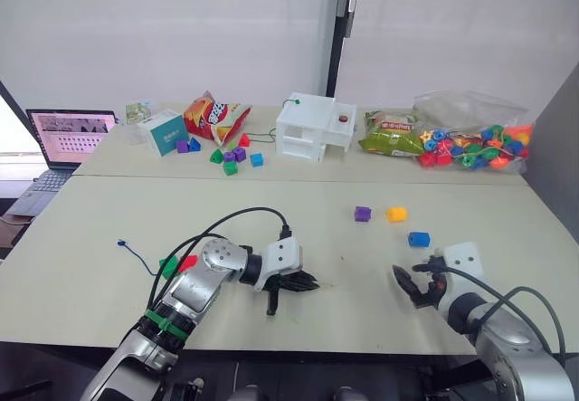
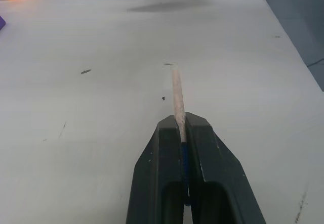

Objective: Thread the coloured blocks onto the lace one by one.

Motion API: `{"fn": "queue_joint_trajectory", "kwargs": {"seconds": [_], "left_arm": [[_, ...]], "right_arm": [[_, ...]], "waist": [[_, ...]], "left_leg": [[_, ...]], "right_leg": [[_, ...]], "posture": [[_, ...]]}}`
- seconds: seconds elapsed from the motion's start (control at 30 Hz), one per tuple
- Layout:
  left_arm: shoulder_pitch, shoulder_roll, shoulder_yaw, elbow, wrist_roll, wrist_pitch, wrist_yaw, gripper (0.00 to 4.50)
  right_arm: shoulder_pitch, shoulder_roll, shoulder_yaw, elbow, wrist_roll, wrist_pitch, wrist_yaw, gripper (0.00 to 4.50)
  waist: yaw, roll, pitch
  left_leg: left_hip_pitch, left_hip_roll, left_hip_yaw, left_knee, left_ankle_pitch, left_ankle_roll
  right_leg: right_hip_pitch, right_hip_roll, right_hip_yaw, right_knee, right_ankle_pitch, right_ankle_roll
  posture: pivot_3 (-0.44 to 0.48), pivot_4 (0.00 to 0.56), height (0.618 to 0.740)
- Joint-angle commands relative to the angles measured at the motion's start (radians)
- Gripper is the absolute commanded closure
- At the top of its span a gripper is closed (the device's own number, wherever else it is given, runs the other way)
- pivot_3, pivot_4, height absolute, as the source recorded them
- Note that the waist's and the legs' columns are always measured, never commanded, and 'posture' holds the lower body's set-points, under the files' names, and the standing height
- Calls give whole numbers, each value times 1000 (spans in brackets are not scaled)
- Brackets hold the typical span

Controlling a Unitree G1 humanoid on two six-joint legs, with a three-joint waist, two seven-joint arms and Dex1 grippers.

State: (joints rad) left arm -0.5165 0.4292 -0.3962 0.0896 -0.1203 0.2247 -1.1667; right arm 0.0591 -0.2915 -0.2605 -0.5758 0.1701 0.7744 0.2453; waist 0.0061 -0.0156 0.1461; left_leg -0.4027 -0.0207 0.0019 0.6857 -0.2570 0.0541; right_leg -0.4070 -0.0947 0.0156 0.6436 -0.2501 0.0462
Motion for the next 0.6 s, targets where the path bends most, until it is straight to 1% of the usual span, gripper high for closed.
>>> {"fn": "queue_joint_trajectory", "kwargs": {"seconds": [0.03,0.1,0.2,0.27,0.37,0.47,0.6], "left_arm": [[-4,-2,14,-37,-14,5,3,4500],[-5,-5,14,-38,-14,7,3,4500],[-8,-7,14,-32,-10,3,4,4500],[-7,-8,15,-36,-10,5,6,4500],[-5,-10,15,-42,-11,11,11,4500],[-4,-10,16,-43,-11,13,14,4500],[-3,-9,17,-44,-11,16,17,4500]], "right_arm": [[-73,39,2,39,-53,-53,-113,48],[-110,53,15,96,-67,-78,-138,48],[-190,58,23,247,-96,-141,-176,48],[-245,74,-4,357,-101,-191,-221,48],[-277,88,-9,440,-85,-255,-225,48],[-284,101,5,485,-72,-302,-212,799],[-287,102,23,490,-70,-333,-200,2236]], "waist": [[-1,0,0],[-3,0,0],[-1,0,0],[-1,0,0],[-1,0,0],[-5,1,0],[-8,1,0]], "left_leg": [[0,0,0,0,0,0],[0,0,1,0,0,0],[0,-1,0,0,0,0],[0,-1,1,0,0,0],[0,-1,1,-1,0,0],[0,-1,1,-2,0,0],[0,-1,1,-2,0,0]], "right_leg": [[0,0,0,0,0,0],[0,0,0,0,0,0],[0,0,0,0,0,0],[0,0,0,0,0,0],[0,0,0,0,0,0],[0,0,0,-1,0,0],[0,0,0,-1,0,0]], "posture": [[0,150,740],[0,150,740],[0,150,740],[0,150,740],[0,150,740],[0,150,740],[0,150,740]]}}
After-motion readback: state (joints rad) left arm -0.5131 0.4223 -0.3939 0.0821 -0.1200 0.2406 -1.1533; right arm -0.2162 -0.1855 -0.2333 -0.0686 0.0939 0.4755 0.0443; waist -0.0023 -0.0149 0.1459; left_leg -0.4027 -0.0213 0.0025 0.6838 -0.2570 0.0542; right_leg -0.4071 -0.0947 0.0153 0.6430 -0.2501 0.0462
